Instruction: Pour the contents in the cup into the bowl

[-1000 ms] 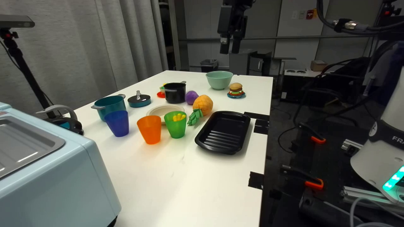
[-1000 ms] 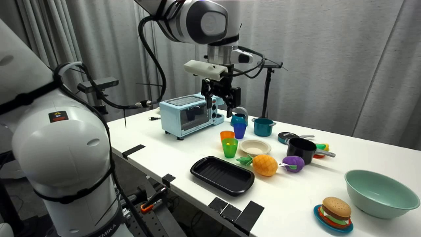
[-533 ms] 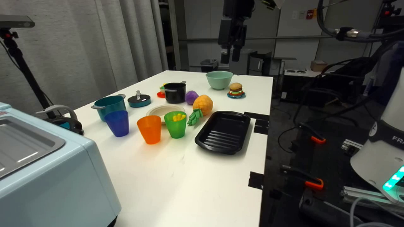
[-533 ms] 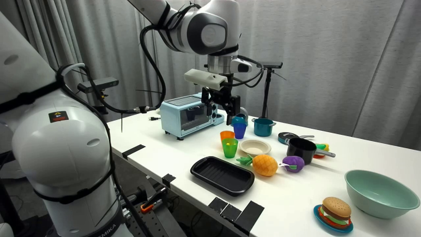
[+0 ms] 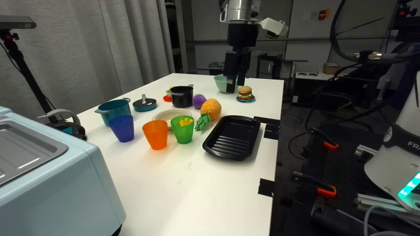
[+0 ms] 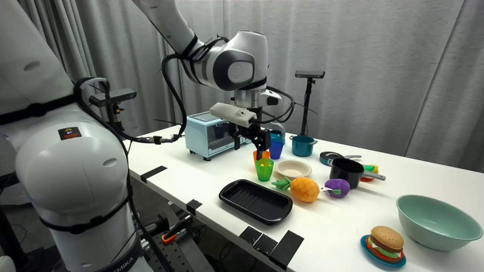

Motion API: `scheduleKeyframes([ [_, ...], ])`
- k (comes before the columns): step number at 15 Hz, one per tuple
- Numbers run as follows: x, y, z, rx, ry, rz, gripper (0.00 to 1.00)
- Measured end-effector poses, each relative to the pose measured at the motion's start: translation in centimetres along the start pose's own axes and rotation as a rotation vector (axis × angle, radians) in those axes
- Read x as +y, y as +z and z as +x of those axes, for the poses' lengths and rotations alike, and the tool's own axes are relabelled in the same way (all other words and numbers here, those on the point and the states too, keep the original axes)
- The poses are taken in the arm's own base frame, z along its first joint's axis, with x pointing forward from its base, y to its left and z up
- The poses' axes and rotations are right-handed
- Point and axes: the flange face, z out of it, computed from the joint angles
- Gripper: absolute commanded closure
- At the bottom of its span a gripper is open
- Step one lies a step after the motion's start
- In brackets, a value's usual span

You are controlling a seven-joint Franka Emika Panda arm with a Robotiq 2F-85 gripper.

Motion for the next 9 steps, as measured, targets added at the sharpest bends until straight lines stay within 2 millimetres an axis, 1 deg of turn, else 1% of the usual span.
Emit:
scheduleKeyframes([
  [6,-2.5,3.4,1.1,0.017,-0.061,-0.008,0.00],
  [9,-3.4,4.8,2.2,0.048,-0.076,-0.014,0.00],
])
